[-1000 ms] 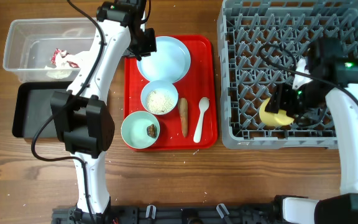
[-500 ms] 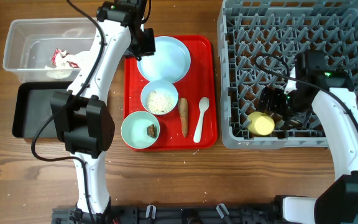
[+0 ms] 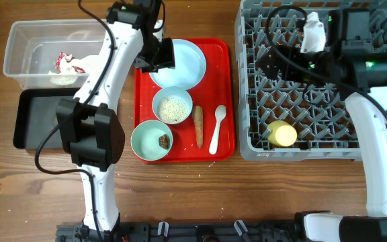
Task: Sort waste into correct bins and load items into the dishwasher rack
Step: 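Grasp the rice bowl rim with the left gripper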
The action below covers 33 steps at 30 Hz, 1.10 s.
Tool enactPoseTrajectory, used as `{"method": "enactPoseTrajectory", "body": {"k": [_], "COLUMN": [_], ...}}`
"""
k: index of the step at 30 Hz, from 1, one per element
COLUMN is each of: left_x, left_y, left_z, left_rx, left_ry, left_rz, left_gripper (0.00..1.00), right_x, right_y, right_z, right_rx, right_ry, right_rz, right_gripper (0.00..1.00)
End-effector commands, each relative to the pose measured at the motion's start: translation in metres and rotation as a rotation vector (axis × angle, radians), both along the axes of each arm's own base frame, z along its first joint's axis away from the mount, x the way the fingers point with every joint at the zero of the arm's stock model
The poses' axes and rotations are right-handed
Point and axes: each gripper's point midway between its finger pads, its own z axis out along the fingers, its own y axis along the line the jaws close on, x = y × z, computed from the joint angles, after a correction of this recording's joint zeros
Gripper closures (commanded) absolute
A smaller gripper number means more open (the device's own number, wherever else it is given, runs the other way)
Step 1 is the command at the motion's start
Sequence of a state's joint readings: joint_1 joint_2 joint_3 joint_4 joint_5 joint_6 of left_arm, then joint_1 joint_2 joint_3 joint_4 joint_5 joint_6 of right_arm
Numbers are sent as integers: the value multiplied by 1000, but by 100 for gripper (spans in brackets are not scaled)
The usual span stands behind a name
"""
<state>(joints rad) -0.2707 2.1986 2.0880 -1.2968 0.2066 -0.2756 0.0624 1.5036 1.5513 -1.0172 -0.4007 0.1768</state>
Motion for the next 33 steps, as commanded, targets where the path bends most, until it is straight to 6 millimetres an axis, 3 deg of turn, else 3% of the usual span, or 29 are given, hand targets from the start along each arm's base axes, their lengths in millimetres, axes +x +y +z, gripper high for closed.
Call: {"method": "enactPoseTrajectory", "body": {"k": [1, 4, 7, 11, 15, 20, 28, 33], "left_x": [-19, -30, -33, -42, -39, -47, -56, -58], "left_y": [-37, -55, -61, -81, -68, -68, -63, -61], "left_z": [17, 15, 6, -5, -26, -66, -93, -96], "left_rx": [-57, -24, 68, 91, 248, 263, 273, 279], "left_ry": [1, 3, -9, -8, -56, -39, -19, -10], "left_rz": [-72, -102, -79, -101, 6, 32, 58, 56], "left_gripper": [48, 48, 47, 51, 54, 58, 78, 96], "right_x": [6, 8, 9, 10, 11, 11, 11, 11], "right_y": [6, -3, -12, -17, -21, -22, -22, -22], "right_z": [2, -1, -4, -5, -6, -6, -6, -6], "right_rx": [-14, -60, -123, -162, -184, -191, -191, -191], "right_ry": [-29, -30, -38, -46, -48, -51, -51, -52], "right_rz": [28, -3, -13, -9, -19, -11, -11, -12], "right_gripper": [8, 8, 8, 8, 8, 8, 8, 8]}}
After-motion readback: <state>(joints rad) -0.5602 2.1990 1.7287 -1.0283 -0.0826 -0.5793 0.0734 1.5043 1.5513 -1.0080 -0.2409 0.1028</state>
